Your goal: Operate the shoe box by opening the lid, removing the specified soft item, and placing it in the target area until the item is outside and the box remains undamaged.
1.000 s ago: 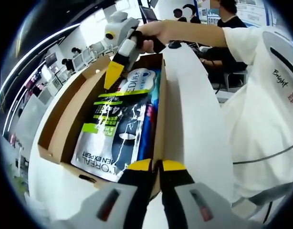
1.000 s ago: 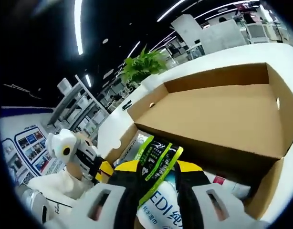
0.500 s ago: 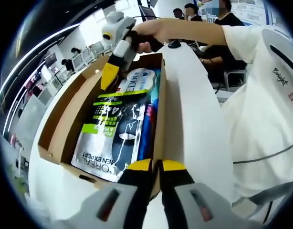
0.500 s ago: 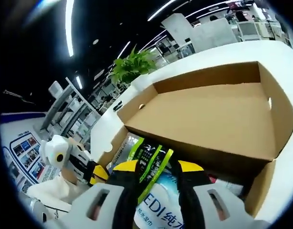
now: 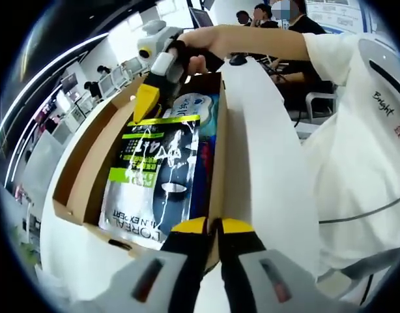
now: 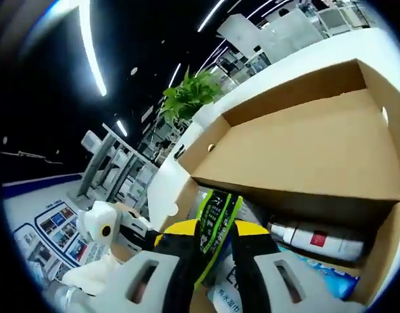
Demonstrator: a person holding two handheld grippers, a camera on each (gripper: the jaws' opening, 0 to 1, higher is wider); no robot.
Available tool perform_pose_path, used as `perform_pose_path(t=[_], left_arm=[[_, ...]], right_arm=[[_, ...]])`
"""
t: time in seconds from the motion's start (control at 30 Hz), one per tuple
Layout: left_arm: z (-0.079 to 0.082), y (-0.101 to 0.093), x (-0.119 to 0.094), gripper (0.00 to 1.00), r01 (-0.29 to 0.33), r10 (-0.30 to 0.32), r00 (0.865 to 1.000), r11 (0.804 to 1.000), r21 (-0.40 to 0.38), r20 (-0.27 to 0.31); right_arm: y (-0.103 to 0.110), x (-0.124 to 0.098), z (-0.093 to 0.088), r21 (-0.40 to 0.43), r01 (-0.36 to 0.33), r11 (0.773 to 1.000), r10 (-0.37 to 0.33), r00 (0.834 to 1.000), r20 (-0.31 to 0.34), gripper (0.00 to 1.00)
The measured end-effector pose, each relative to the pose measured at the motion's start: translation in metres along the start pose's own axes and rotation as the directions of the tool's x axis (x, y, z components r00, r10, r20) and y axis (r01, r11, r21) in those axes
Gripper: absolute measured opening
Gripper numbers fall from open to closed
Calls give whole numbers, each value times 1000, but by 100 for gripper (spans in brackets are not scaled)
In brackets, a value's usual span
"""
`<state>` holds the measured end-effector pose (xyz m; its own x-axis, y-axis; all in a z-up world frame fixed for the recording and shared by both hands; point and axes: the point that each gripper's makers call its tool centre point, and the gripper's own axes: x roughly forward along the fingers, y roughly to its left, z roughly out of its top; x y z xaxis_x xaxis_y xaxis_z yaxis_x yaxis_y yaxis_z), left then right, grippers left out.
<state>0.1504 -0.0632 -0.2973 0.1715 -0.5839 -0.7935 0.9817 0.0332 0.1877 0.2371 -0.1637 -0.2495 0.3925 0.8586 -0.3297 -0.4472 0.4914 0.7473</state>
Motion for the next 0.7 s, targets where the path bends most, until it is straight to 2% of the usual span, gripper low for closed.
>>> perform_pose_path(t=[0.1,0.27,0.3,0.37,0.57,0.7], left_arm=[[0,0,0,6,-1,1,1000,1000,-1,0],[0,0,0,6,0,0,1000,1000,1,-2],[0,1,0,6,0,0,1000,1000,1,-2],[0,1,0,6,-1,1,1000,1000,2,-1],[0,1,1,6,-3,3,1000,1000,3,-1],[0,1,1,6,-5,5,1000,1000,5,-1]], right_arm=[[2,1,2,8,-14,1000,14,1000,2,17],[5,14,-5,25,-50,998,51,998,-32,18],[4,16,-7,25,-43,999,44,998,-42,18],[-9,21,-11,-36,18,999,-21,997,-74,19],[13,24,-13,27,-73,997,74,996,-52,18],[18,29,-13,18,-79,997,80,995,-59,18]])
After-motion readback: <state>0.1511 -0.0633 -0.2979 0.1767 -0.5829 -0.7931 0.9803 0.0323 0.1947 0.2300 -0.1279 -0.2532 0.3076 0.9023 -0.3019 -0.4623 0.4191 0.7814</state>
